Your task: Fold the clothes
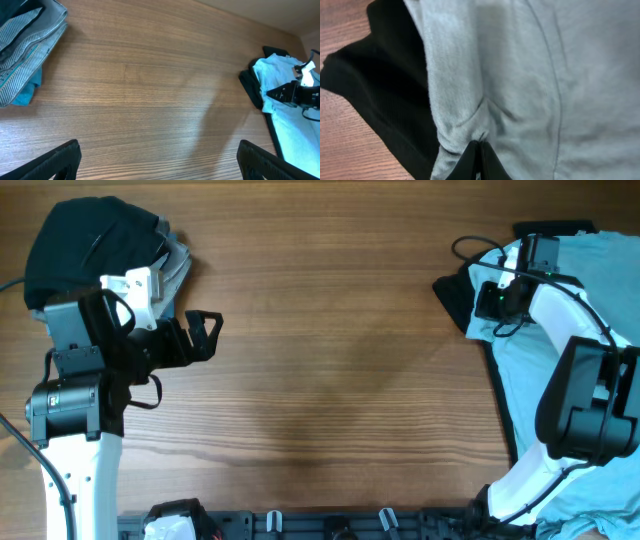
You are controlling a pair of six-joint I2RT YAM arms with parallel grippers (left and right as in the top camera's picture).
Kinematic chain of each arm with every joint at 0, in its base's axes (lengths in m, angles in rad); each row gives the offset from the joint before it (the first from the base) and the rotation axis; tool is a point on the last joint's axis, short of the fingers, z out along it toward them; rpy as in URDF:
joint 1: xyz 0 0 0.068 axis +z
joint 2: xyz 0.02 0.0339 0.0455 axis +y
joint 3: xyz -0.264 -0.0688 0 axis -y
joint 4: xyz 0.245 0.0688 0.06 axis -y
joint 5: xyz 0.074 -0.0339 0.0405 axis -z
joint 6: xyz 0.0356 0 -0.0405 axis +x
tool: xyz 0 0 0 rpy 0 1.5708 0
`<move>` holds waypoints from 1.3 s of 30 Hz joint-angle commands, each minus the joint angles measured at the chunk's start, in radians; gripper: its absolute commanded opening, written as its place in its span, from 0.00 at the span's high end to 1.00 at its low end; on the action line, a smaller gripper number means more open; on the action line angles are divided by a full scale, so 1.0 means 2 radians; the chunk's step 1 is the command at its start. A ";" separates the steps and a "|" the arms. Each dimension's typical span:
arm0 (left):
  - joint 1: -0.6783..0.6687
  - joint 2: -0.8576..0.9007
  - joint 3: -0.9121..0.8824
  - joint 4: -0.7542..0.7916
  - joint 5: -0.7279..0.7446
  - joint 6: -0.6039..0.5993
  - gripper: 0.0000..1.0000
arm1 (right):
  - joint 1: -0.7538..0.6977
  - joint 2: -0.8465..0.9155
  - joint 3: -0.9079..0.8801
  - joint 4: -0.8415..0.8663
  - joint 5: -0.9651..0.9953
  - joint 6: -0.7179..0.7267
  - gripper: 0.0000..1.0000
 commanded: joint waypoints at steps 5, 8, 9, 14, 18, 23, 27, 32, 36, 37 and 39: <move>-0.001 0.001 0.007 -0.007 0.008 -0.001 0.00 | -0.077 -0.092 0.076 -0.011 -0.021 0.033 0.96; -0.001 0.001 0.007 -0.006 0.008 -0.001 0.00 | -0.098 -0.127 0.089 -0.020 -0.047 -0.001 0.96; -0.001 0.000 0.007 -0.005 0.008 -0.001 0.00 | -0.099 -0.136 0.090 -0.022 -0.065 -0.012 0.96; -0.001 -0.011 0.009 0.021 0.008 -0.021 0.00 | -0.048 -0.218 0.090 -0.023 -0.194 -0.019 0.96; 0.000 -0.033 0.009 0.043 0.005 -0.027 0.00 | 0.066 -0.274 0.090 -0.052 -0.203 -0.018 0.96; 0.015 -0.071 0.009 0.048 -0.095 -0.027 0.00 | 0.329 -0.284 0.090 -0.113 -0.226 -0.004 0.95; 0.029 -0.096 0.009 0.050 -0.116 -0.027 0.00 | 0.519 -0.237 0.090 -0.103 -0.202 -0.005 0.25; 0.034 -0.105 0.009 0.051 -0.108 -0.027 0.00 | 0.577 -0.226 0.094 -0.106 0.002 0.060 0.13; 0.023 -0.076 0.009 0.049 -0.028 -0.021 0.00 | 0.504 -0.269 0.114 -0.126 0.090 0.146 0.10; 0.011 -0.062 0.009 0.049 -0.016 -0.013 0.00 | 0.478 -0.282 0.117 -0.127 0.089 0.163 0.10; -0.031 -0.016 0.009 0.050 -0.014 0.006 0.01 | 0.410 -0.316 0.118 -0.130 0.083 0.197 0.11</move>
